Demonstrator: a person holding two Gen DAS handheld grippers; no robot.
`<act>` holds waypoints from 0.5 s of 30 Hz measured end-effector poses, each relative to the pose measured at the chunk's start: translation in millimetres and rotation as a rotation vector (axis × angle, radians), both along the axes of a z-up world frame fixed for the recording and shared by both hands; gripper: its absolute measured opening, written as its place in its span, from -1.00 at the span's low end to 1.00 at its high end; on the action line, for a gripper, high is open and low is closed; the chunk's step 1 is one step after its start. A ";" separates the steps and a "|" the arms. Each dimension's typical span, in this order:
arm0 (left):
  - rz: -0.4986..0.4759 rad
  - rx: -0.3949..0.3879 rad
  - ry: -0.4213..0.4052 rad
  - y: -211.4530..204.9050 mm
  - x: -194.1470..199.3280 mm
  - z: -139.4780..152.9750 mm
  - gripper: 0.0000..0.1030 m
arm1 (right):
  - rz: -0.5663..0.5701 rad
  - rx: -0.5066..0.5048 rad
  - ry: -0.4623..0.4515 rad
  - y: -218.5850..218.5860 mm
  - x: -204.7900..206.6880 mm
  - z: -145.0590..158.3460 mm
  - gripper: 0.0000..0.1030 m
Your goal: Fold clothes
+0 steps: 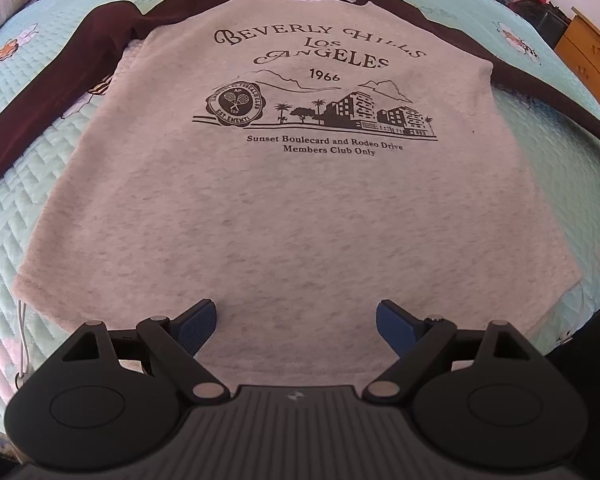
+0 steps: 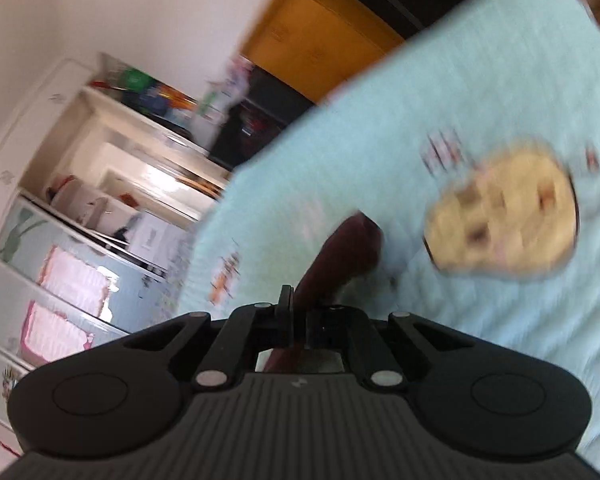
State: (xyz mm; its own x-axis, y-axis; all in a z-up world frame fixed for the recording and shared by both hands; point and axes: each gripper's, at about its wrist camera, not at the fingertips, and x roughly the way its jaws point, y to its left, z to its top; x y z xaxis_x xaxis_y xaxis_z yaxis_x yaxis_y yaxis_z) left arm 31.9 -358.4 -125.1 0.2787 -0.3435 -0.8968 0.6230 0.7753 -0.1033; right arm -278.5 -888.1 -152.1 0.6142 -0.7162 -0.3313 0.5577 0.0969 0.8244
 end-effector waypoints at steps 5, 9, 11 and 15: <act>-0.010 -0.012 -0.002 1.3 -3.6 2.2 0.75 | -0.030 0.144 0.082 2.0 -3.7 -35.1 -0.56; 0.017 -0.016 0.000 5.4 0.7 2.2 0.75 | -0.207 0.099 0.024 46.3 -24.7 -20.0 -0.17; 0.024 -0.021 0.000 4.5 2.0 1.2 0.75 | -0.127 0.012 0.050 64.0 -10.1 -2.8 -0.17; 0.014 -0.028 -0.004 2.1 -0.2 1.4 0.75 | 0.179 -0.081 0.044 81.9 63.5 17.6 -0.15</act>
State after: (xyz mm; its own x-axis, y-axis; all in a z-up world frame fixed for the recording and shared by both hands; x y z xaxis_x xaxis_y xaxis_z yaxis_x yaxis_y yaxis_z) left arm 31.8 -356.2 -123.8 0.2873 -0.3647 -0.8857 0.6123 0.7810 -0.1230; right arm -215.0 -806.2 -134.5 0.7203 -0.6226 -0.3058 0.5606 0.2630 0.7852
